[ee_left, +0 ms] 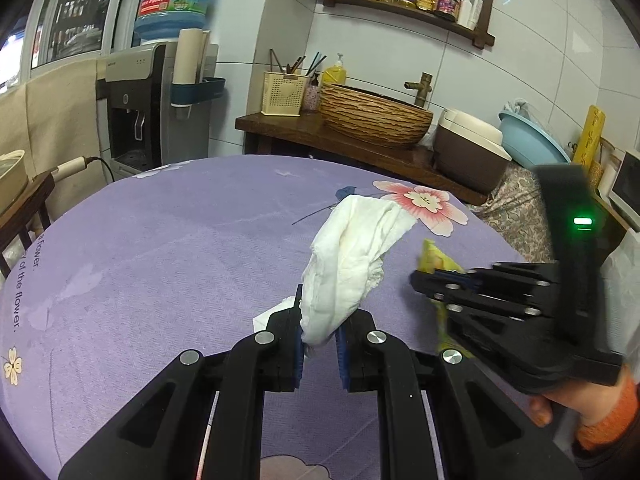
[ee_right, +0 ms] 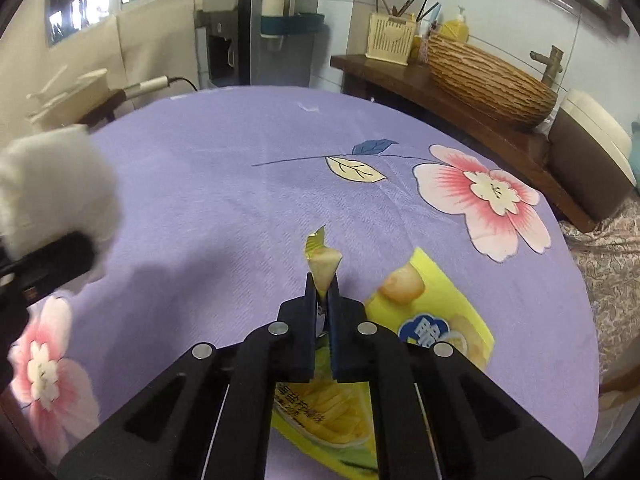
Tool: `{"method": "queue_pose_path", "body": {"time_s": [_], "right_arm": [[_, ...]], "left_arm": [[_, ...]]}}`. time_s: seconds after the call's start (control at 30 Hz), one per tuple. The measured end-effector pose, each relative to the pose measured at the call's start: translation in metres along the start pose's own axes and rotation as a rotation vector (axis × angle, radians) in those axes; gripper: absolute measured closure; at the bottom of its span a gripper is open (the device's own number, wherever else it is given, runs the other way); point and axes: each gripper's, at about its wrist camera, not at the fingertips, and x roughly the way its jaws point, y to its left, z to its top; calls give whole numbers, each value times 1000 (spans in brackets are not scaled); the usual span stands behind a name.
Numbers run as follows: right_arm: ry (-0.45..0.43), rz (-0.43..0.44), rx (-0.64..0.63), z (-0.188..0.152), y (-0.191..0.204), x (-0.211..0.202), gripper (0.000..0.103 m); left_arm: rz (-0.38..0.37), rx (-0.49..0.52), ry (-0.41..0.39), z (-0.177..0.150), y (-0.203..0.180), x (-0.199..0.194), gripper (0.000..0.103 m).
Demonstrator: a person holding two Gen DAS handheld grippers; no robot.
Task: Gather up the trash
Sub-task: 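Carry both items over the bin and open the right gripper to drop the yellow bag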
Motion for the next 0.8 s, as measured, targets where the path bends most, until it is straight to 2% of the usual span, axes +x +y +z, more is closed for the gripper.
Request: {"method": "queue_pose_path", "body": {"time_s": [0.17,0.33,0.53,0.67,0.8], "right_arm": [[-78,33,35,-32,-8,-69,98],[-158,16,93,-74,-36,-145,98],[-228,-60,197,-146,-82,-232,98],[-242,-117,288,-194,-114,-271,98],[-238,-186,361,-238,-143,-298,98]], "left_arm": [[-33,46,15,-6,-18,2,90],[-96,123,13,-14,-49,-5,90],[-243,228,29,-31,-102,-17,90],[-351,260,87,-47,-144,-20,90],[-425,355,99,-66,-197,-38,90]]}}
